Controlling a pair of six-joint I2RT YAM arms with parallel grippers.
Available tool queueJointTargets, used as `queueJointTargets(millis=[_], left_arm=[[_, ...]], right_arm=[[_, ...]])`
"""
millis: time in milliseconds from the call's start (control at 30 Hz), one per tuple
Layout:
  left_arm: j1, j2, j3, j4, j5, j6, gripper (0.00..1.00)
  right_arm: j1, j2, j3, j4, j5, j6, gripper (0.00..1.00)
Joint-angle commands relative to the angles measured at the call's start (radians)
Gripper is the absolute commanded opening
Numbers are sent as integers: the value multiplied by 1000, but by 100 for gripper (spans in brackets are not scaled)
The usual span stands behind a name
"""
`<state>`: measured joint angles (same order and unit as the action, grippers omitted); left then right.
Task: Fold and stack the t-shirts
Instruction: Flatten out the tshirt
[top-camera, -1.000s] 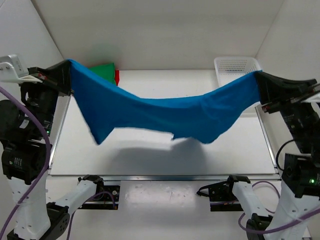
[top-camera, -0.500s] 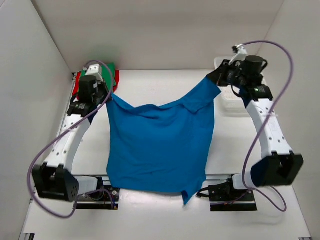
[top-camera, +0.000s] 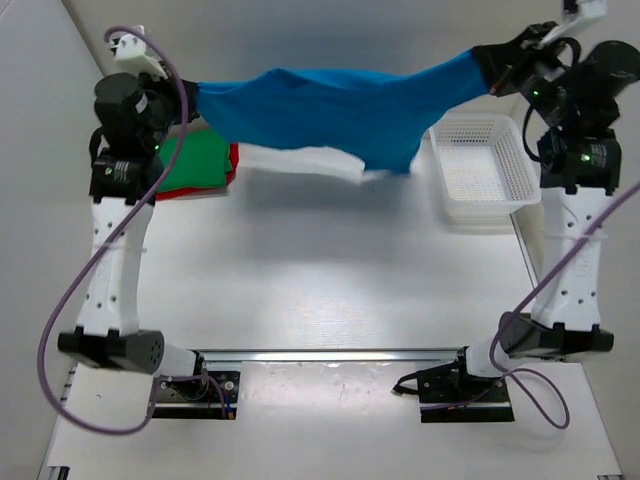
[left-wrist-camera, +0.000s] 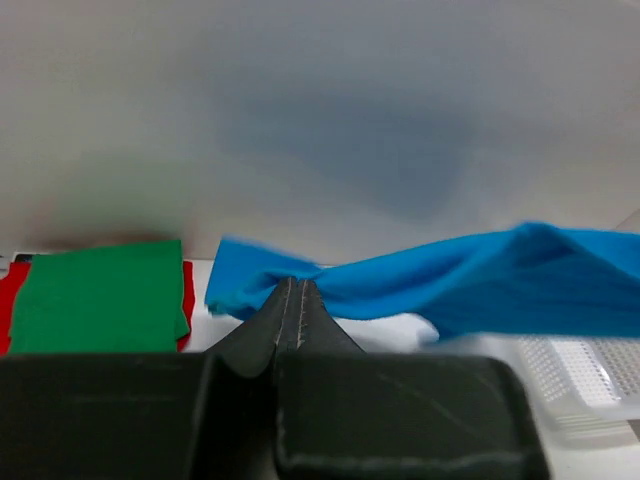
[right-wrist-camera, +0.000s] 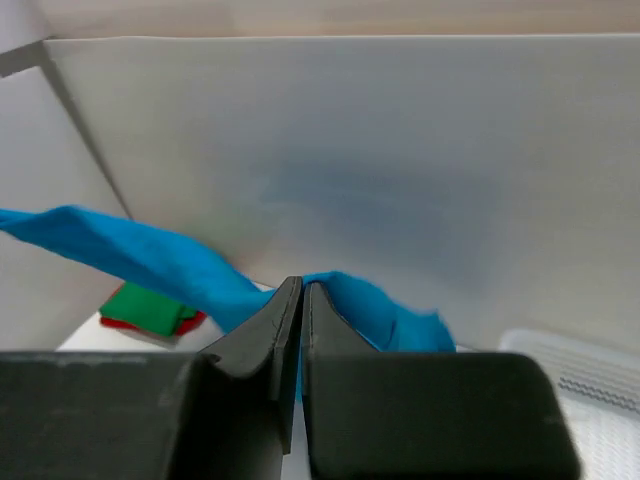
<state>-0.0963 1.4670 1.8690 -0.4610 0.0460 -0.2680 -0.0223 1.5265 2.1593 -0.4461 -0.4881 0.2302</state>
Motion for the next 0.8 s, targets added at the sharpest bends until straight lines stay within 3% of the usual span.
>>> queueJointTargets(millis=[0,133,333,433,633,767], left_arm=[[7,-108,-60,-28,22,13,0],[-16,-203,-287,-1,22,13,0],[-22,-414,-770,44,18,-28,0],[-20,-471,-1003,21,23,-59,0],[-2,-461,-1258,4,52,-178,0],[-6,-410,-1318,-21,104,-185,0]], right_arm=[[-53,-32,-118,14,-59,20,0],[-50,-153,-356,41,-52,23,0],[-31,-408,-985,96,-15,92,0],[-22,-498,-1214,81,6,136,0],[41,-604,-1447,-54,144,228,0],[-2,-623,-1507,-129,114,244,0]])
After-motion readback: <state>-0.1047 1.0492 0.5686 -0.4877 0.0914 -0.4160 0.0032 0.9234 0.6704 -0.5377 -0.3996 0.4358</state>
